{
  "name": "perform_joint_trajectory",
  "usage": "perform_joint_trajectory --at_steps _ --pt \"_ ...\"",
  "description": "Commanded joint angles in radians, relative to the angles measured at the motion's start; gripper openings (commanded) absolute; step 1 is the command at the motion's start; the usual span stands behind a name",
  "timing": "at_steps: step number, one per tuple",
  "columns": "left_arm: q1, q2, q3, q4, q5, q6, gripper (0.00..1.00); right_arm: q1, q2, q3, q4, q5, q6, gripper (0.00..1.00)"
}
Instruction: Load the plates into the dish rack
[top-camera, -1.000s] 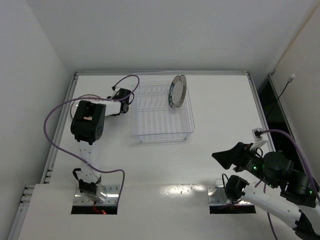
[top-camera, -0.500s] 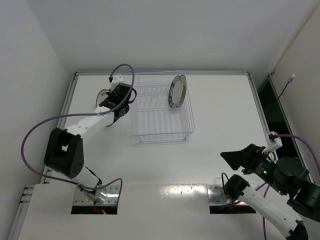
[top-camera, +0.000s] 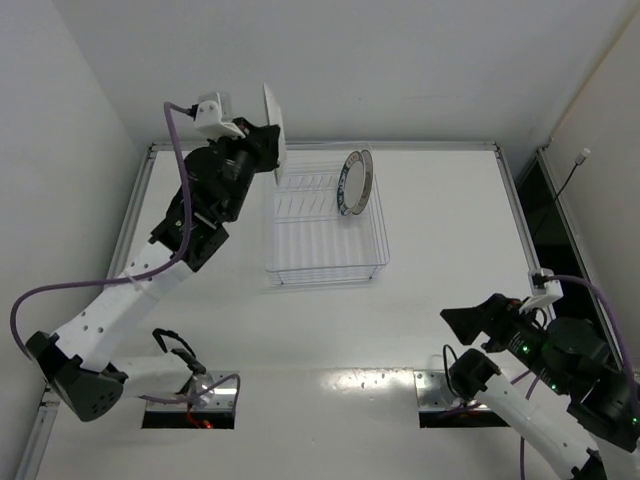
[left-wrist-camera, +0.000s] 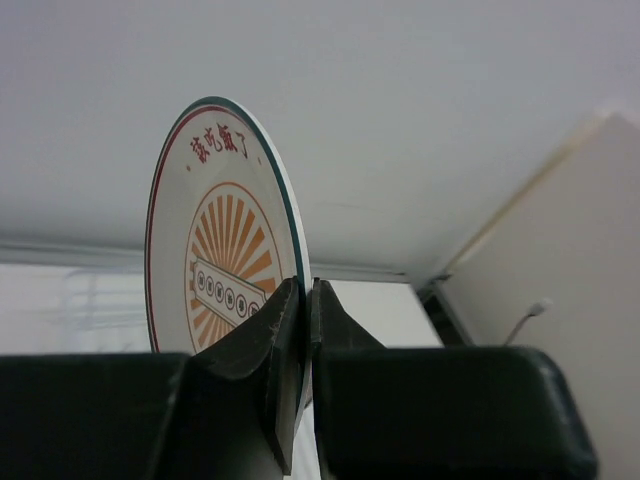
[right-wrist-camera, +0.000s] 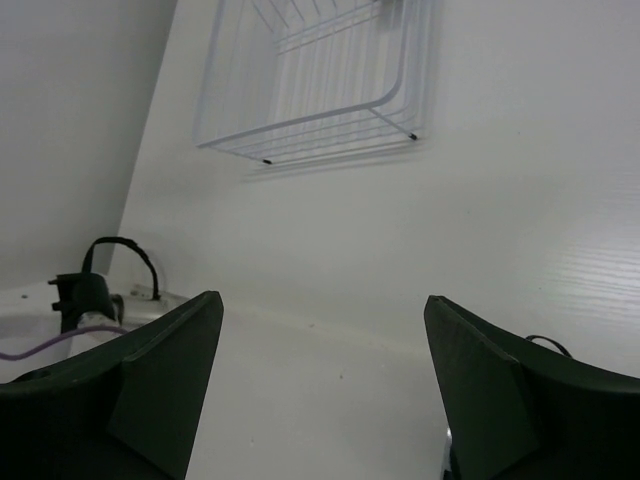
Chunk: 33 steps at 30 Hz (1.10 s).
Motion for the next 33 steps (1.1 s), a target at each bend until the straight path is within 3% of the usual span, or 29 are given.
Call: perform_joint_trajectory --at_steps 1,11,33 --pt "0.011 0.085 0.02 0.26 0.234 -0.083 0.0 0.017 -0.049 -0.04 -0.025 0.07 -0.041 0.81" --pt "0.072 0.418 0.091 0.482 0.475 -0.35 0.0 0.057 -0.149 -0.157 -0.025 0.106 -0.009 0.85" --pt "0.1 0.624 0.0 0.501 0.348 -0.346 0.0 0.057 -0.223 -0.223 -0.05 0.053 0.019 0.85"
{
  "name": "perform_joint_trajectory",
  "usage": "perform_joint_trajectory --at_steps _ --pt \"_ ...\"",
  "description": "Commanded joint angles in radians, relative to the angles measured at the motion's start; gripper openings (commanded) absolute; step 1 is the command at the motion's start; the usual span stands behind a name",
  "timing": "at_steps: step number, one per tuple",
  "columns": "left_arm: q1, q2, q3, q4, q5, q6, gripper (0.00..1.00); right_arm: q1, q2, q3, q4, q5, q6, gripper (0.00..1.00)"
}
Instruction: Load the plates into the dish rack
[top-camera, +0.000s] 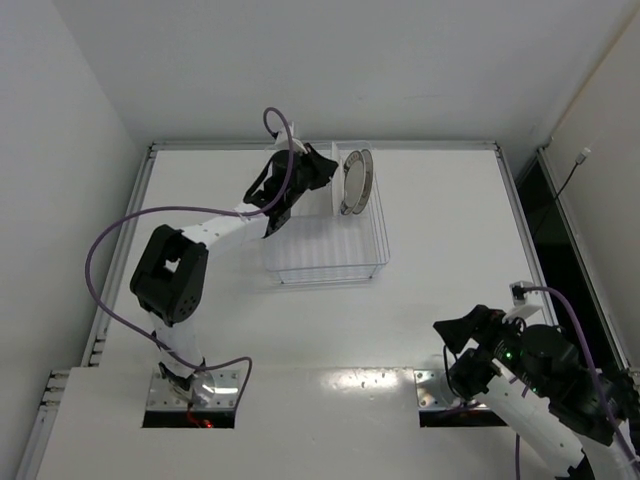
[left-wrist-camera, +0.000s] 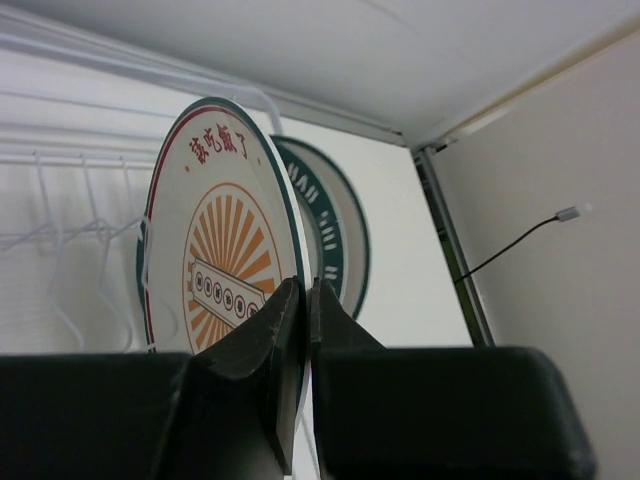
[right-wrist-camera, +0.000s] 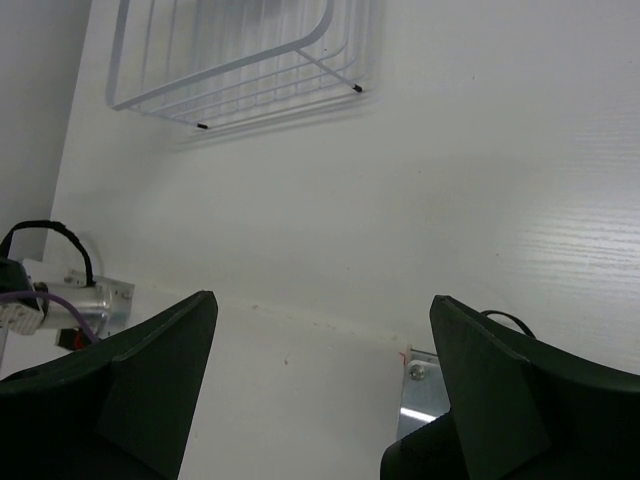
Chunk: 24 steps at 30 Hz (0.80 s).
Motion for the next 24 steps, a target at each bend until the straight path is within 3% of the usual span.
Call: perform_joint_trajectory --at_steps 1,4,5,7,8,9,10,16,18,19,21,24 --pt "0.018 0.019 0.036 0.087 -0.008 0.015 0.0 0.005 -0.05 0.006 0.006 -0.01 0.008 0.85" --pt "0.028 0.042 0.072 0.036 0.018 0.042 0.0 0.005 -0.05 0.006 -0.005 -0.01 0.018 0.85" --pt "0.028 0.053 0.087 0.012 0.044 0.056 0.08 0.005 -0.05 0.017 -0.014 -0.01 0.031 0.85" --pt "0.028 0.064 0.153 -0.077 0.058 0.12 0.38 0.005 -0.019 0.026 -0.014 -0.01 0.031 0.85" --pt "0.028 0.064 0.181 -0.179 0.048 0.14 0.62 0.005 -0.004 0.026 -0.014 -0.019 0.031 0.85" --pt "0.028 0.064 0.207 -0.227 0.023 0.159 0.75 0.005 0.01 0.037 -0.014 -0.019 0.022 0.85" --pt "0.018 0.052 0.248 -0.267 -0.003 0.2 1.0 0.005 0.024 0.037 -0.014 -0.031 0.022 0.85" --pt "-0.059 -0.146 0.331 -0.578 -0.277 0.35 1.0 -0.006 0.07 0.109 -0.024 -0.017 -0.004 0.85" --pt "-0.114 -0.256 0.23 -0.631 -0.424 0.393 1.0 -0.006 0.082 0.13 -0.05 0.029 -0.004 0.85" --pt "-0.132 -0.396 0.16 -0.621 -0.461 0.406 1.0 -0.006 0.093 0.139 -0.05 0.041 0.005 0.85" --pt "-0.206 -0.547 -0.055 -0.59 -0.571 0.461 1.0 -0.006 0.102 0.139 -0.05 0.041 -0.005 0.85" --pt "-0.265 -0.821 -0.282 -0.59 -0.638 0.456 1.0 -0.006 0.13 0.097 0.024 -0.009 -0.038 0.86"
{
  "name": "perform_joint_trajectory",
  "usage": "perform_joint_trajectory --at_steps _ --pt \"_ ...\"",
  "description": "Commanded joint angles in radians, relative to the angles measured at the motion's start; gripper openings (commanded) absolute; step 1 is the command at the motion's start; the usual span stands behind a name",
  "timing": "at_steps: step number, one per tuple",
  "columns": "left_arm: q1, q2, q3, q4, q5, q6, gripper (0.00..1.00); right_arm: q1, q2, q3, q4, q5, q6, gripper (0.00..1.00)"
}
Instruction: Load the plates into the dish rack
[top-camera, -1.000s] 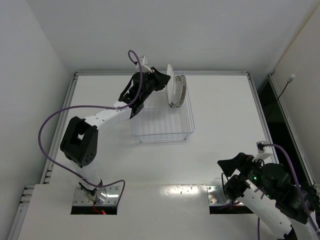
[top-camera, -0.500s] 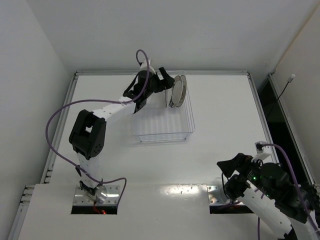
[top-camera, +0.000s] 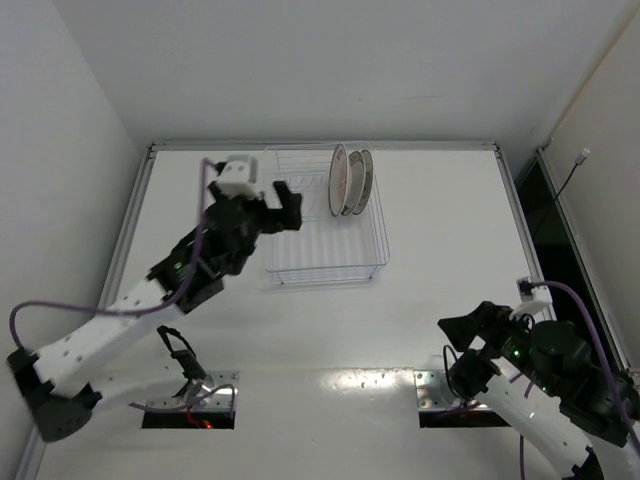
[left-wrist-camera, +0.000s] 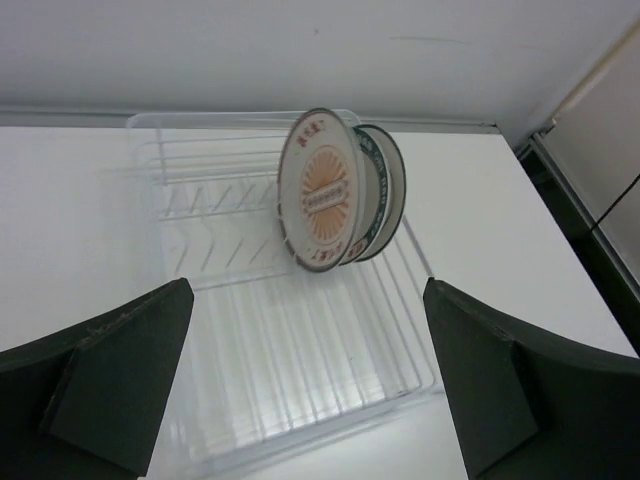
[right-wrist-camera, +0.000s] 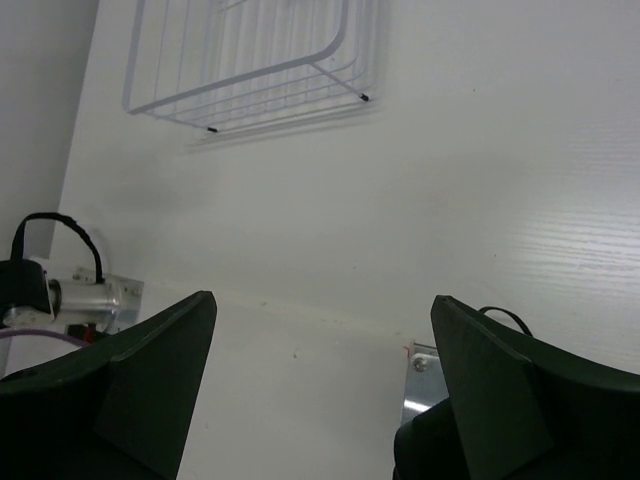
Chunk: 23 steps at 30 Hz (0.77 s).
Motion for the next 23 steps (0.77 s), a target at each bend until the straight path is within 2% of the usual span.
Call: perform_joint_trajectory --at_steps 1,5,6,9,12,13,17,23 --pt "-0.036 -0.233 -0.183 -0.107 -0.204 0.045 1.0 0.006 0.068 -0.035 0.086 -0.074 -0.067 0.86" --pt "-0.036 -0.453 -0.329 -0.25 -0.216 0.001 1.0 0.006 0.155 -0.088 0.192 -0.186 -0.15 0.86" --pt "-0.036 -0.494 -0.411 -0.251 -0.205 0.011 1.0 0.006 0.167 -0.097 0.204 -0.186 -0.15 0.86" --pt "-0.056 -0.617 -0.533 -0.231 -0.147 0.042 1.0 -0.003 0.168 -0.143 0.262 -0.185 -0.141 0.89" --pt "-0.096 -0.642 -0.506 -0.22 -0.12 0.069 1.0 -0.003 0.143 -0.187 0.341 -0.197 -0.115 0.89" --pt "-0.11 -0.642 -0.524 -0.196 -0.151 0.101 1.0 -0.003 0.143 -0.2 0.367 -0.226 -0.115 0.89" --pt "-0.11 -0.611 -0.515 -0.185 -0.136 0.129 1.0 -0.003 0.171 -0.218 0.336 -0.246 -0.115 0.83" --pt "-0.11 -0.597 -0.506 -0.194 -0.08 0.129 1.0 -0.003 0.142 -0.218 0.281 -0.211 -0.104 0.83"
